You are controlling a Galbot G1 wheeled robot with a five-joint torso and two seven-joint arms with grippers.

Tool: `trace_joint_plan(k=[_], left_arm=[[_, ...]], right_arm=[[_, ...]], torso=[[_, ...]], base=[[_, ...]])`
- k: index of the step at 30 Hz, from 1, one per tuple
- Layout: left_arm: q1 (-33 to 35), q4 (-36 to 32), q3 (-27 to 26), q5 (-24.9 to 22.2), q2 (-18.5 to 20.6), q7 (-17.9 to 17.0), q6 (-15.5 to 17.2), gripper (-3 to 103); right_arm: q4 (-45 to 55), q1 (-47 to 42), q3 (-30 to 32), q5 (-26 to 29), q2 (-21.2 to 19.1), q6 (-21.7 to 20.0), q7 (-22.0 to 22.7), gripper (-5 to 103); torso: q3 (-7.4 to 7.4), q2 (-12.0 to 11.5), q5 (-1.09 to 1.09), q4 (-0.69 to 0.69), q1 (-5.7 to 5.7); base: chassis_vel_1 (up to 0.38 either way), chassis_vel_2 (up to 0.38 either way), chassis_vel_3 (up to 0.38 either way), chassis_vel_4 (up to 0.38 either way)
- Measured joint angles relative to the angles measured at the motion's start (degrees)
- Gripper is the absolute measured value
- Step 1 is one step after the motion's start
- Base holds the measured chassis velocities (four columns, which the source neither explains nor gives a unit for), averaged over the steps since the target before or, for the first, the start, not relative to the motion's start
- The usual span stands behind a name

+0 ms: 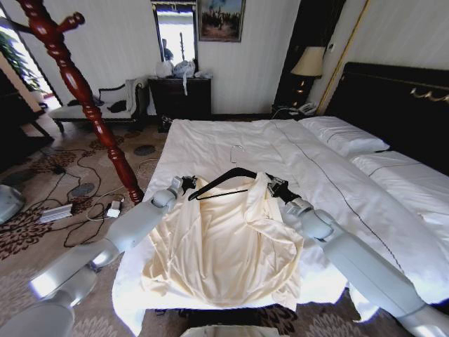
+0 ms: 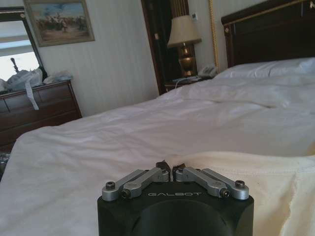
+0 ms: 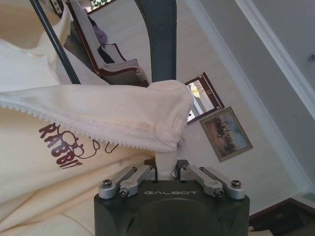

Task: Pick up the clothes from the bed and hang them on the clothes hanger.

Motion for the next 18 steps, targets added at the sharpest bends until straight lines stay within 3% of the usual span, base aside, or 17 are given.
trace_joint_plan(k=[7,9,18], left_arm=[[-3.11,-8.16,-2.5,-6.6,4.81,-2.57,3.62,1],[-5.51,-12.58,-3.94,-10.84,7.23,-4.47,5.73,1],[-11.77,-18.88,-4.89,-17.62,11.2,-8.0,9.0,1]], right_arm=[[0.5,6.56,0.25,6.13,-4.38,-0.76,0.03,16],[1.29,10.12,-0.05,9.76,-6.92,-1.36,0.03,16],[2.89,14.49,-0.23,14.01,-11.28,-1.98,-0.13,16]], torso=[[0.0,0.0,-0.01,0.0,0.01],[0.0,0.0,-0.01,0.02,0.0],[0.0,0.0,-0.01,-0.01,0.0]], base=[[0.0,0.0,0.0,0.0],[0.0,0.0,0.0,0.0],[0.0,0.0,0.0,0.0]])
